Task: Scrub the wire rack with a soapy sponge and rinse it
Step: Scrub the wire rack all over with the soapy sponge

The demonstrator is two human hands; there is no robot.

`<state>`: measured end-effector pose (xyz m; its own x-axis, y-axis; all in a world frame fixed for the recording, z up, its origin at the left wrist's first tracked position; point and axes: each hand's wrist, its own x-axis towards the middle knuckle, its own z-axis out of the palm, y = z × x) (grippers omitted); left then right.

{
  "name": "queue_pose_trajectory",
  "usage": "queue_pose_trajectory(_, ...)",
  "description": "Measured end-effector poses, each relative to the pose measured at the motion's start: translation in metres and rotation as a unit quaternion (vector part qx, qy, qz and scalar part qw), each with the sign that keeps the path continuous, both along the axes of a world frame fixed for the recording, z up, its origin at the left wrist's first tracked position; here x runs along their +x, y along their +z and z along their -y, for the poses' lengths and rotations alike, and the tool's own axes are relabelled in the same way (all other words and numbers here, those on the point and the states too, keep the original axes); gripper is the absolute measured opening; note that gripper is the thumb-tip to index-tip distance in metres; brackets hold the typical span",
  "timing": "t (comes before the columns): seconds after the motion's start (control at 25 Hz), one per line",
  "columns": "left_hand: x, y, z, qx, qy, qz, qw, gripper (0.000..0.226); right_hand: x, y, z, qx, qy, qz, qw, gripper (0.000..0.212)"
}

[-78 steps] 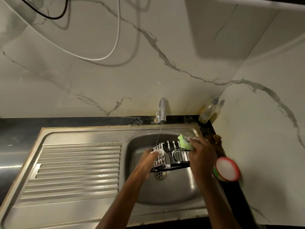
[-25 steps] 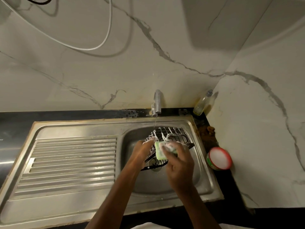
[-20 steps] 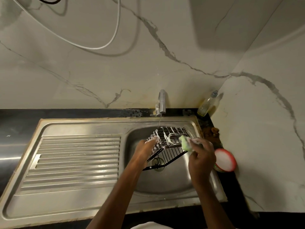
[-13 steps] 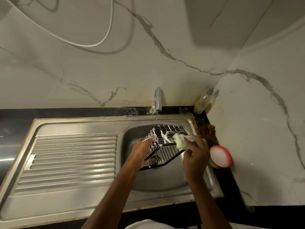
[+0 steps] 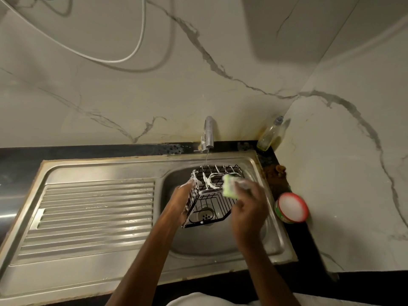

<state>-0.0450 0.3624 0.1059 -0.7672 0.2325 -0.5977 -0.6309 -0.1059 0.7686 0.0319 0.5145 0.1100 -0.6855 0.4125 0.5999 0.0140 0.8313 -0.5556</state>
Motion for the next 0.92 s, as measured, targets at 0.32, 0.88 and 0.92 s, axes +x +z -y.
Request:
queue_pose_trajectory(0.32, 0.005, 0.003, -0.005, -0.012, -0.014, -0.052, 0.998, 0.039, -0.029, 0.019, -0.048, -0.039, -0.092, 0.025, 0.995, 0.034)
queue_pose_trajectory(0.88, -0.003, -0.007, -0.006, -0.034, -0.052, -0.105, 0.993, 0.045, -0.01, 0.021, 0.04, 0.003, 0.071, 0.035, 0.997, 0.038)
queue_pose_trajectory(0.92, -0.003, -0.007, -0.007, -0.045, -0.056, -0.113, 0.991, 0.042, -0.009, 0.021, 0.035, 0.021, 0.103, 0.036, 0.994, 0.038)
